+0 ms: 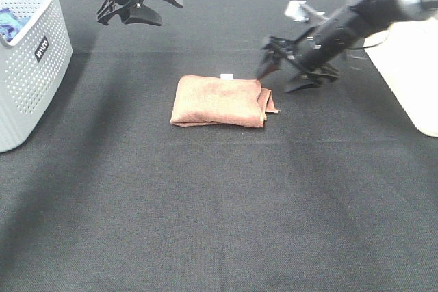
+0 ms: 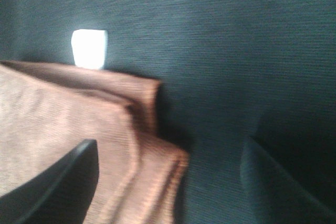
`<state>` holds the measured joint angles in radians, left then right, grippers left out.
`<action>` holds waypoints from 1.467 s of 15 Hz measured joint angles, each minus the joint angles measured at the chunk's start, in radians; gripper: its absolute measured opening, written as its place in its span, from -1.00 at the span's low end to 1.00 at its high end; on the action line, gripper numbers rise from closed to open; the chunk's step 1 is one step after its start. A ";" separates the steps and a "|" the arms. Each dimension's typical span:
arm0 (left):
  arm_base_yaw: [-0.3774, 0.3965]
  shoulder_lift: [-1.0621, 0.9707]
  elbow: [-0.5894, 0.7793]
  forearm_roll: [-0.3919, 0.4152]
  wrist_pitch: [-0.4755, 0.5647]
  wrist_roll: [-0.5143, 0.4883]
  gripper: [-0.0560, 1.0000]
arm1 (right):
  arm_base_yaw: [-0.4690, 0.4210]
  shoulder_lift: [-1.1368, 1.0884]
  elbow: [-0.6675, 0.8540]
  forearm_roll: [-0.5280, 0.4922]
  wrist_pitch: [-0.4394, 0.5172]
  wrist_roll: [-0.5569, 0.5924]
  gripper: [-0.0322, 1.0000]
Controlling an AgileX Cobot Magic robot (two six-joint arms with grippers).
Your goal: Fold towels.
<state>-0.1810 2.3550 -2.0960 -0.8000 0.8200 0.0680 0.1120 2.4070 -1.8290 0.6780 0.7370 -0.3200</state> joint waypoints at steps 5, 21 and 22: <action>0.000 -0.018 0.000 0.004 0.051 0.014 0.14 | 0.000 -0.050 0.000 0.002 0.148 0.001 0.44; -0.051 -0.760 0.265 0.776 0.394 -0.084 0.14 | 0.000 -0.862 0.298 -0.464 0.471 0.211 0.44; -0.053 -0.830 0.357 0.784 0.394 -0.102 0.14 | 0.000 -0.933 0.370 -0.483 0.471 0.212 0.44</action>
<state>-0.2340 1.5250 -1.7390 -0.0160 1.2140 -0.0340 0.1120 1.4740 -1.4590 0.1950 1.2080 -0.1080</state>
